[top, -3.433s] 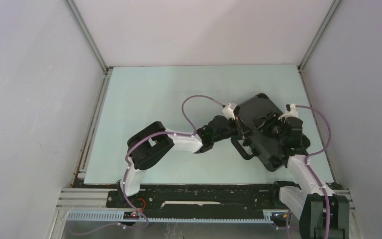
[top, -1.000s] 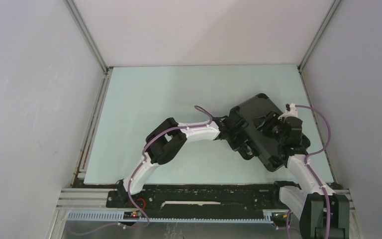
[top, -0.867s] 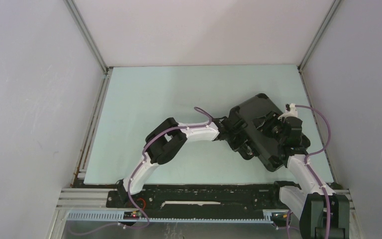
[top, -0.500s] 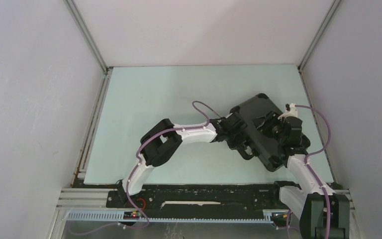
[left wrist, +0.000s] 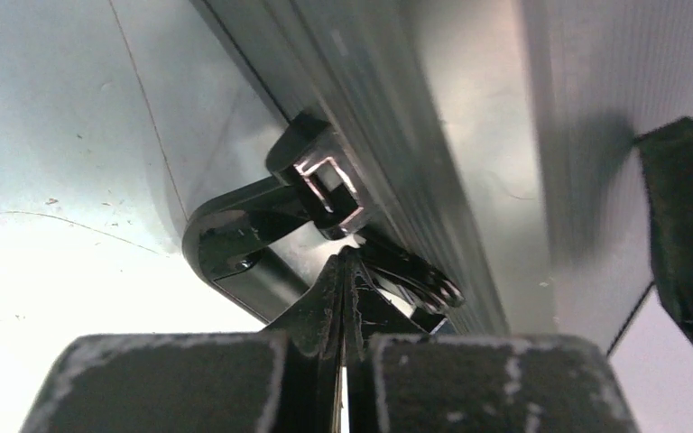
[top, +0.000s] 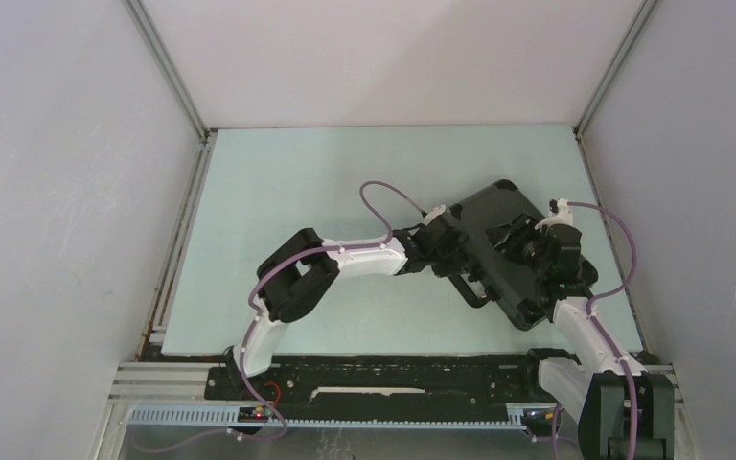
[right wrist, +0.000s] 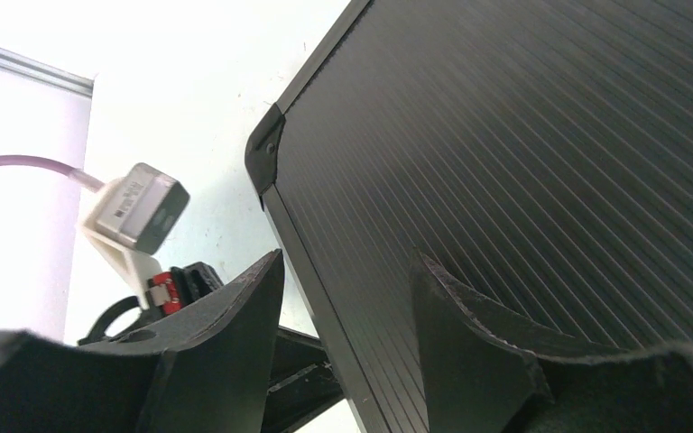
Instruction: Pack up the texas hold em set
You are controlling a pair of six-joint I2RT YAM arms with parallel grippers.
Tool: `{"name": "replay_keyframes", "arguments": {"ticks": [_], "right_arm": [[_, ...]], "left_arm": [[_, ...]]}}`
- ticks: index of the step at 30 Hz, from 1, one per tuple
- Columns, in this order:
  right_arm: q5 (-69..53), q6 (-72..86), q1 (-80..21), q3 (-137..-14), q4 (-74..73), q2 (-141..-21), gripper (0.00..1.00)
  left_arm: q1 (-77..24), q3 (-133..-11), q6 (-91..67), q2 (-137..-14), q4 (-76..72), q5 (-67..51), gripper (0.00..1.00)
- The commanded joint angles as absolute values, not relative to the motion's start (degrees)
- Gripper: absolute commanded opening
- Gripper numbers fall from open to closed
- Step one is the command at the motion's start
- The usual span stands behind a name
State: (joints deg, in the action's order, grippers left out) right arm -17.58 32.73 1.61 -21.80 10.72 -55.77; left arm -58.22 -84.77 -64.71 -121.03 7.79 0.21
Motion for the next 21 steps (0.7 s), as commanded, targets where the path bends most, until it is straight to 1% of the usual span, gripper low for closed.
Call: {"name": "replay_keyframes", "arguments": {"ticks": [1,5,12,16,21], "right_arm": [[-19.2,32.0,0.2,-19.9,-0.9,-57.6,0.62],[-19.4,32.0,0.1,-19.8,-0.8,-57.7,0.62],[-19.4,32.0,0.2,-19.8,-0.8,-57.7,0.62],[-19.5,32.1,0.1,-19.8,-0.8,-57.7,0.62],[-19.6,32.0,0.2,-19.8,-0.7,-57.7,0.62]], "left_arm": [[-58.4,-87.5,-68.6,-123.0,8.4,-0.6,0.0],[-58.7,-87.8,-71.8,-123.6,11.3,-0.2,0.0],[-59.5,-90.5,-72.9,-125.8,14.1,-0.6,0.0],[-61.4,-91.8,-69.0,-122.6,19.8,8.9,0.0],[-61.7,-93.1,-66.6,-120.1,22.5,13.6,0.0]]}}
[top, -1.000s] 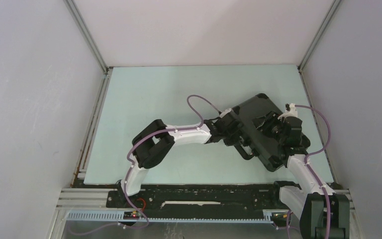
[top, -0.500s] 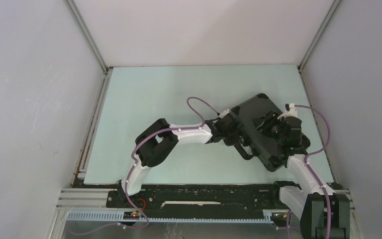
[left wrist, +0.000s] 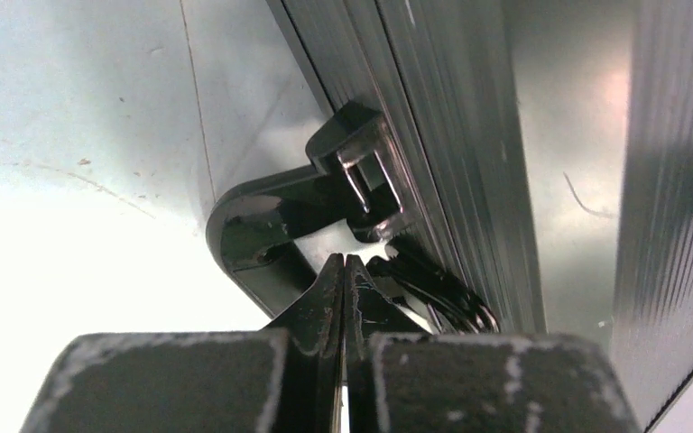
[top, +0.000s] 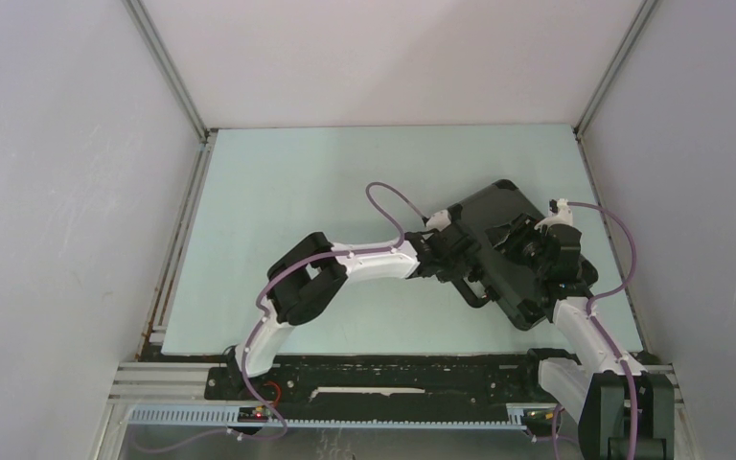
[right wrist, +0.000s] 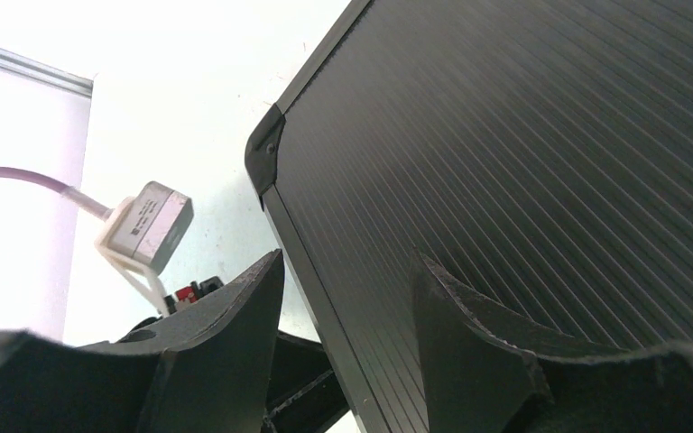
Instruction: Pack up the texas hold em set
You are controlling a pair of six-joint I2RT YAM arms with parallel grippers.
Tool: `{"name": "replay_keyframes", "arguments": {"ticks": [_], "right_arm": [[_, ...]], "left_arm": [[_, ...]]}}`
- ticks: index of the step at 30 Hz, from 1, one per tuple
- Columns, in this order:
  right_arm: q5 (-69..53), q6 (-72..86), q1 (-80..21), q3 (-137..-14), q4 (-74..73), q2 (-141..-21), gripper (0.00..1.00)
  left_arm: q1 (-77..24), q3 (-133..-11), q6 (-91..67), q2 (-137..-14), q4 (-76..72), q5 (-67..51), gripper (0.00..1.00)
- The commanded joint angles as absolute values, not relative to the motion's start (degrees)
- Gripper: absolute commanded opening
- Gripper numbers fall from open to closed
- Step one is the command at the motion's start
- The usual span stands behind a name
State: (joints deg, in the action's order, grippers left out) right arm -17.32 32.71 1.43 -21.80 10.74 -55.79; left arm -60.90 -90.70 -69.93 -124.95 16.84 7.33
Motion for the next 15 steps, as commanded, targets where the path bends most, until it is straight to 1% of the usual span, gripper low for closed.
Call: {"name": "replay_keyframes", "arguments": {"ticks": [1,4,9,15], "right_arm": [[-19.6,32.0,0.2,-19.8,-0.7,-57.7,0.62],[-19.9,32.0,0.1,-19.8,-0.6,-57.7,0.62],[-20.0,31.8,0.2,-19.8,-0.5,-57.8,0.62],[-20.0,31.8,0.1,-19.9,-0.7,-57.9,0.62]], "left_arm": [[-61.7,-92.9,-66.3,-119.5,22.5,14.3,0.0],[-61.7,-92.9,-65.4,-119.0,22.2,14.1,0.0],[-62.4,-92.0,-65.6,-120.4,18.0,8.2,0.0],[-61.7,-89.3,-67.0,-120.1,14.6,5.0,0.0]]}}
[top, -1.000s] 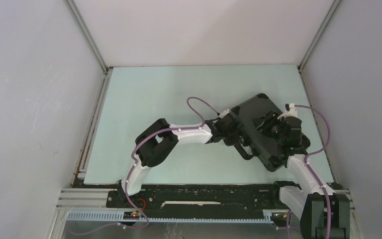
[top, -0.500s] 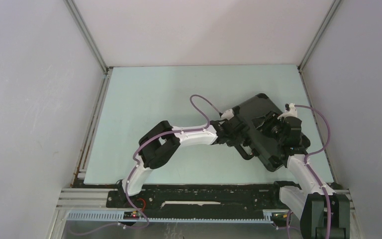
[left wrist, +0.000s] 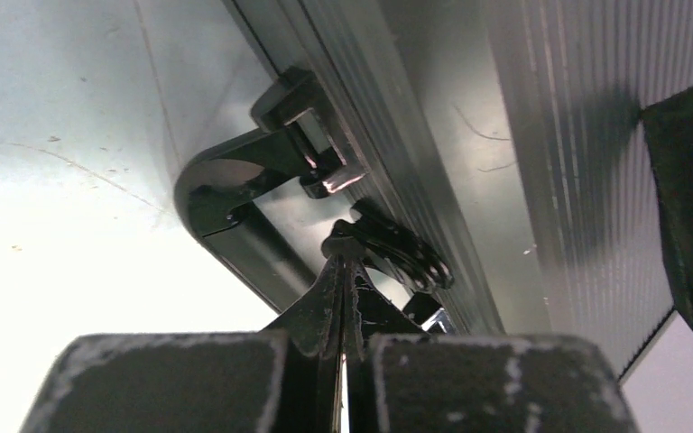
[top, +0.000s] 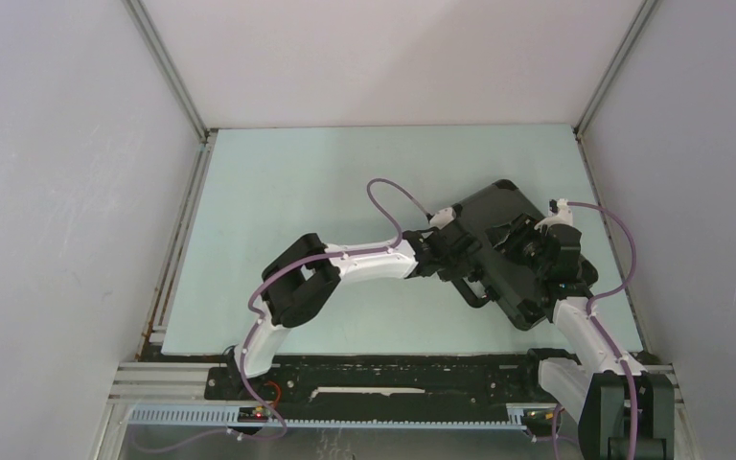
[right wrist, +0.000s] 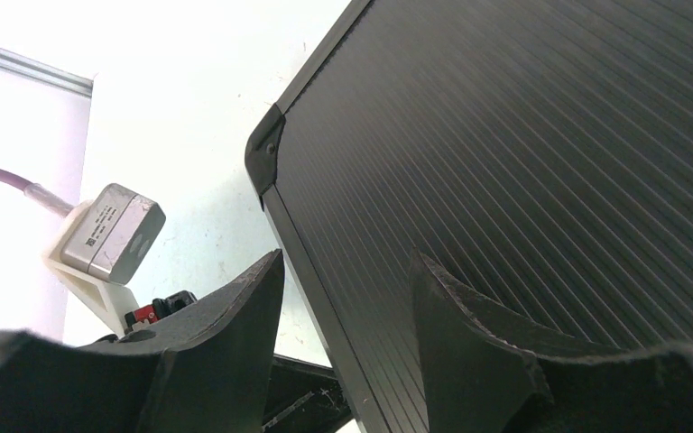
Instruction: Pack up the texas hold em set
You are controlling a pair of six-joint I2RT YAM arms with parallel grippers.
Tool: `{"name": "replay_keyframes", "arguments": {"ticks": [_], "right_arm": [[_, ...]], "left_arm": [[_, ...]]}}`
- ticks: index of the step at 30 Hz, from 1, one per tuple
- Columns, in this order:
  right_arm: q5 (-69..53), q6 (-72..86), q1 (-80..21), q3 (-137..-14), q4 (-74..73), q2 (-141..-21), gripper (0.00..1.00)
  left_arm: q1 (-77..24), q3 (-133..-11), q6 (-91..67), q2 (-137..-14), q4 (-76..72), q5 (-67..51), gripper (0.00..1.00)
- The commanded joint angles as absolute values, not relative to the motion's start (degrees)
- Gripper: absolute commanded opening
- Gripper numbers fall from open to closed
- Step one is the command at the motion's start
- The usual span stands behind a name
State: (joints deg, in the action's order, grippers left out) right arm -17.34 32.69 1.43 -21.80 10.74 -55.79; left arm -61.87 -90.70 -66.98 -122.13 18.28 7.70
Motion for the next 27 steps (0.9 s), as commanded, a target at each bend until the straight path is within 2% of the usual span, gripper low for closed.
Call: {"name": "replay_keyframes", "arguments": {"ticks": [1,6,27], "right_arm": [[-20.0,31.8,0.1,-19.9,-0.8,-57.8,0.62],[-19.9,31.7,0.1,-19.9,-0.8,-57.8,0.62],[-19.8,31.9,0.1,-19.9,-0.7,-57.9,0.62]], "left_arm": [[-61.6,-88.8,-67.1,-120.2,13.7,4.3,0.0],[-60.7,-87.9,-69.0,-121.1,12.1,1.3,0.0],[-60.4,-93.6,-75.3,-127.9,21.5,3.3,0.0]]}}
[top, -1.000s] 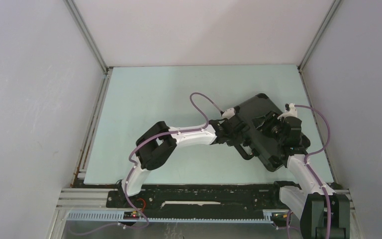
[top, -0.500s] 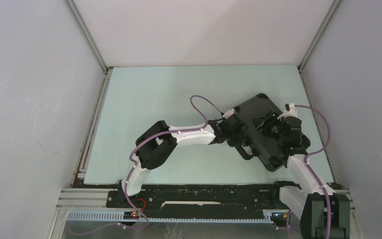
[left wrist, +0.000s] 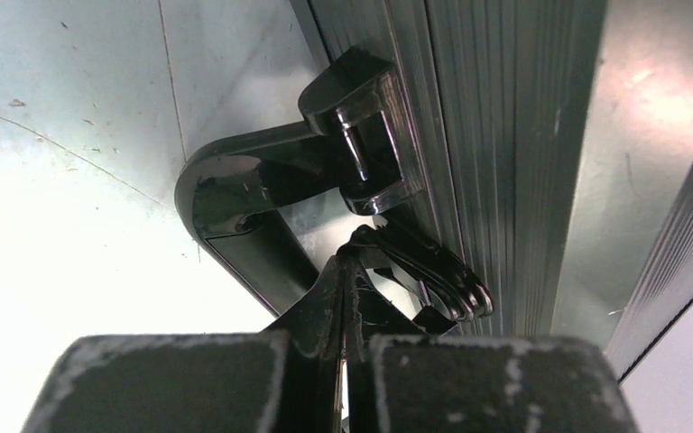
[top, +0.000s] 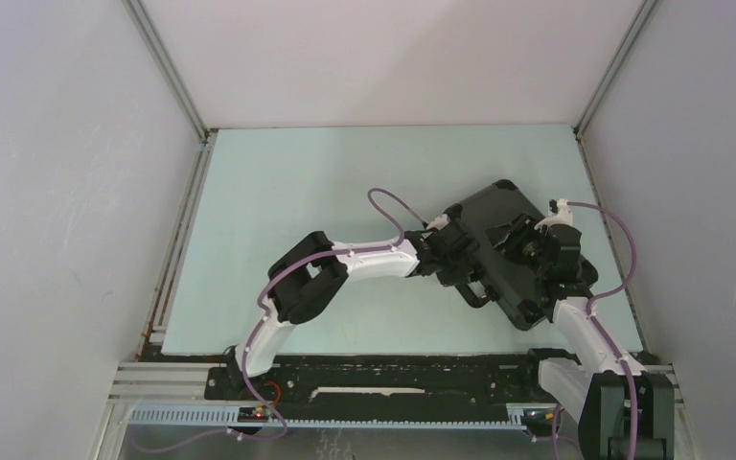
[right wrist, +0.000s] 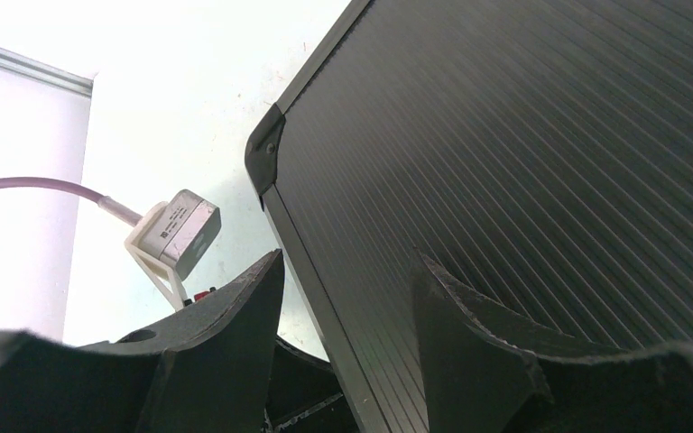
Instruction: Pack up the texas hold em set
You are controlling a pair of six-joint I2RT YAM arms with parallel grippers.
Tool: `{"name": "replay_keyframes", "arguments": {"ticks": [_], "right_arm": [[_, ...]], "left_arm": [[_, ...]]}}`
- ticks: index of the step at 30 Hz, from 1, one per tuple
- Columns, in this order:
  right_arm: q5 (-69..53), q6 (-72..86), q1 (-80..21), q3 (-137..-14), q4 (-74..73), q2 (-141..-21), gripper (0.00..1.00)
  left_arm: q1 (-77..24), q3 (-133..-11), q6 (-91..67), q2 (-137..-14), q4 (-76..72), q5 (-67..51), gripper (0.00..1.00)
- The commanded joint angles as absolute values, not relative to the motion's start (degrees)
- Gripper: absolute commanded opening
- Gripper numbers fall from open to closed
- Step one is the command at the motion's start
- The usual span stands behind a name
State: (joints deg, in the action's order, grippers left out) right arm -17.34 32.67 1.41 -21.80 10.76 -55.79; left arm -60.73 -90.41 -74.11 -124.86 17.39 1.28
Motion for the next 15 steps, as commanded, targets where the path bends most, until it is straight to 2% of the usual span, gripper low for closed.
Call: {"name": "replay_keyframes", "arguments": {"ticks": [1,7,15], "right_arm": [[-19.8,31.9,0.1,-19.9,-0.8,-57.9,0.62],[-19.6,31.9,0.1,-19.9,-0.8,-57.8,0.62],[-19.8,32.0,0.1,-19.9,-0.7,-58.0,0.62]], "left_arm": [[-60.3,-93.8,-75.4,-128.2,21.9,3.5,0.0],[-59.3,-99.4,-75.5,-131.8,28.6,6.8,0.0],[-59.0,-102.1,-74.7,-133.3,29.7,7.2,0.0]]}}
